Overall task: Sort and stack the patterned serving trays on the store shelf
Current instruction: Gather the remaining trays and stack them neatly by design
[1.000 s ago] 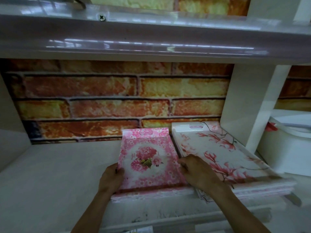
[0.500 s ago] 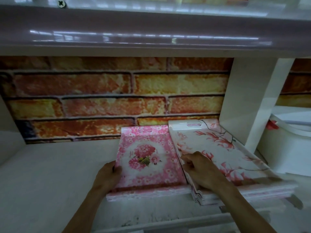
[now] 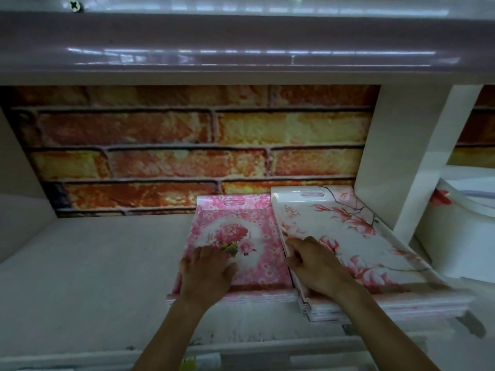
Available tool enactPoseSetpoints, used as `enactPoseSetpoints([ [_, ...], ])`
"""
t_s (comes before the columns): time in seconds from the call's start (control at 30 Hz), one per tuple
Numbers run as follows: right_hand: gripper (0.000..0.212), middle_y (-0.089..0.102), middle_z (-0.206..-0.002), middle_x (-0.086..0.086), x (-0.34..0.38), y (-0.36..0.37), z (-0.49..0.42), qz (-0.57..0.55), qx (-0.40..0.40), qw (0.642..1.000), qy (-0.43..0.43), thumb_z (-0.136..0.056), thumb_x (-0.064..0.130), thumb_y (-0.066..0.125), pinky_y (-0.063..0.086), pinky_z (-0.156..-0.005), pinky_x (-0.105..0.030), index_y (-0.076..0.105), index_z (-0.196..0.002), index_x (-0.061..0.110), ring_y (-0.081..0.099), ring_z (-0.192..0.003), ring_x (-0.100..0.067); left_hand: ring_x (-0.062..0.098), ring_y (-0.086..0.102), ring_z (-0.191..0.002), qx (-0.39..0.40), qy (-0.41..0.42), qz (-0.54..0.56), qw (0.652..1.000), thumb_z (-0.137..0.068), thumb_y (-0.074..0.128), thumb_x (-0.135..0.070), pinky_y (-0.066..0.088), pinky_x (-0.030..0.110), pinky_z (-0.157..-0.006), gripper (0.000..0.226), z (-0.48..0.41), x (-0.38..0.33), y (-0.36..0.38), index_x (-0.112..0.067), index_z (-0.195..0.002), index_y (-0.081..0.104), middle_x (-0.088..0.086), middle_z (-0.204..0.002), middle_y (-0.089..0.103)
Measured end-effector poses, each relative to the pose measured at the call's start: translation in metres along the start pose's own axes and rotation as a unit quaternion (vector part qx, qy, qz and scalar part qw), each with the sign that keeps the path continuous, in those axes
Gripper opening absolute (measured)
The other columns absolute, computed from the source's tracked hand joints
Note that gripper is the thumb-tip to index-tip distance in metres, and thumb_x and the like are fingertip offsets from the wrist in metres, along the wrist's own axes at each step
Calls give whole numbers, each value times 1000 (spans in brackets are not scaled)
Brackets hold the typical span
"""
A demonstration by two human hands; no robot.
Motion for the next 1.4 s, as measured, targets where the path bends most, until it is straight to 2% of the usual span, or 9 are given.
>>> enactPoseSetpoints([
  [0.1, 4, 41, -82, 6, 0, 0, 1, 4, -4, 1000, -7, -94, 29, 50, 31, -59, -14, 52, -97, 28, 51, -78, -17, 13, 56, -118, 66, 108, 197, 972, -75, 25, -77, 44, 37, -103, 72, 8, -16, -3, -37, -127, 55, -11, -127, 61],
  [0.23, 31, 52, -111, -4, 3, -3, 5, 7, 0, 1000, -8, -95, 31, 50, 47, -85, -30, 57, -124, 28, 58, -99, -23, 6, 51, -114, 124, 225, 116, 959, -73, 39, -86, 42, 35, -101, 73, 29, -40, -4, -40, -128, 51, -16, -122, 56],
  [0.37, 33, 53, -120, -5, 3, -2, 8, 12, 1, 1000, -17, -94, 31, 50, 49, -92, -33, 56, -127, 27, 58, -108, -24, 8, 44, -119, 12, 220, 39, 975, -81, 59, -59, 41, 30, -98, 55, 37, -46, 10, -41, -132, 49, -17, -130, 49],
  [0.6, 29, 56, -116, -5, 3, -2, 12, 40, 5, 998, -46, -94, 27, 52, 51, -85, -32, 58, -121, 23, 59, -104, -23, 4, 63, -83, -134, 218, 0, 967, -68, 68, -59, 49, 19, -58, 32, 39, -47, 19, -42, -96, 67, -20, -95, 64],
  [0.73, 25, 61, -111, -4, 2, -2, 17, 36, -3, 998, -55, -93, 29, 51, 54, -83, -35, 63, -115, 24, 62, -98, -22, 2, 64, -85, -142, 207, -21, 968, -69, 67, -63, 50, 20, -56, 34, 39, -47, 18, -44, -97, 68, -22, -97, 66],
  [0.9, 20, 53, -77, 7, 1, -5, 28, 17, -10, 997, -76, -93, 28, 49, 51, -68, -29, 48, -73, 30, 57, -73, -15, 6, 65, -87, -134, 191, -6, 972, -71, 56, -66, 53, 22, -59, 41, 38, -47, 17, -40, -101, 68, -19, -98, 67],
  [1.03, 20, 66, -83, 6, -2, -8, 40, 8, -44, 997, -63, -94, 27, 45, 53, -69, -29, 65, -94, 24, 62, -74, -13, 6, 64, -94, -131, 178, -9, 975, -72, 50, -72, 54, 24, -65, 49, 35, -48, 16, -42, -108, 66, -20, -104, 66],
  [1.27, 30, 66, -76, 8, -1, -10, 66, 59, -135, 986, -73, -99, 36, 39, 35, -52, -12, 65, -90, 24, 60, -66, -8, 5, 62, -97, -148, 183, -4, 972, -72, 49, -75, 55, 26, -66, 52, 35, -47, 18, -45, -112, 62, -20, -106, 66],
  [1.4, 50, 71, -92, 10, -9, -4, 92, 83, -203, 970, -104, -101, 50, 26, 52, -77, -27, 70, -93, 27, 65, -85, -10, 7, 60, -100, -151, 225, 42, 962, -75, 52, -73, 52, 25, -78, 53, 39, -46, 17, -41, -116, 63, -19, -109, 64],
])
Point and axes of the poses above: each hand's wrist, its own z-axis away from the middle knuckle, its own y-axis out of the palm, x = y × z, the point moved 2 cm from there along -z, towards the middle knuckle
